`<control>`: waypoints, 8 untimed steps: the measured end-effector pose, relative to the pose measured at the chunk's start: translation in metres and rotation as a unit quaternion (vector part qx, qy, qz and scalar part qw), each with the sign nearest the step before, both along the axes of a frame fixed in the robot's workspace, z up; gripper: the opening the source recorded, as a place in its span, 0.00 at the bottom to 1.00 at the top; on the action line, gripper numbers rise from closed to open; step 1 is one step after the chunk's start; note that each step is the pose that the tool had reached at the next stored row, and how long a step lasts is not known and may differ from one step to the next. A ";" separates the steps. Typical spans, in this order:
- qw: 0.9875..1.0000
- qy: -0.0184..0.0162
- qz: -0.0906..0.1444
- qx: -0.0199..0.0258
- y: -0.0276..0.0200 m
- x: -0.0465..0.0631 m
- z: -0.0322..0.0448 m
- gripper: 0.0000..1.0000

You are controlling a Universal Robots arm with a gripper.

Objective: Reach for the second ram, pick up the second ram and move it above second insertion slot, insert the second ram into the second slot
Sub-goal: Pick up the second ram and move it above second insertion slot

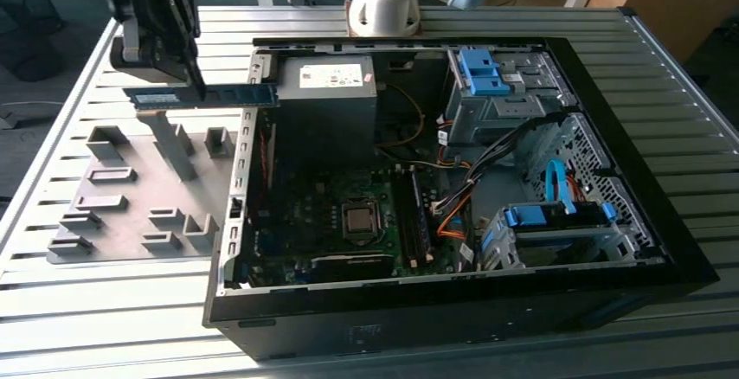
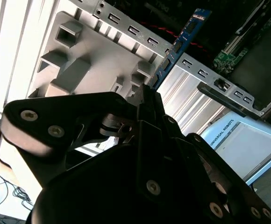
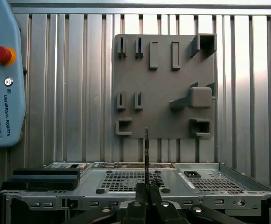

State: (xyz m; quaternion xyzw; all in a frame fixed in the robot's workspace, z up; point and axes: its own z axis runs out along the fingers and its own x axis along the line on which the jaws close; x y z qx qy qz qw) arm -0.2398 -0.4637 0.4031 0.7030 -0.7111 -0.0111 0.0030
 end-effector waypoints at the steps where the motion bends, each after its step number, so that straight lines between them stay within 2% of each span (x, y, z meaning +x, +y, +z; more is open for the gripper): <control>1: 1.000 0.000 0.000 0.000 0.0000 0.000 0.0000 0.14; 8: 1.000 0.000 0.000 0.000 0.0000 0.001 0.0000 0.14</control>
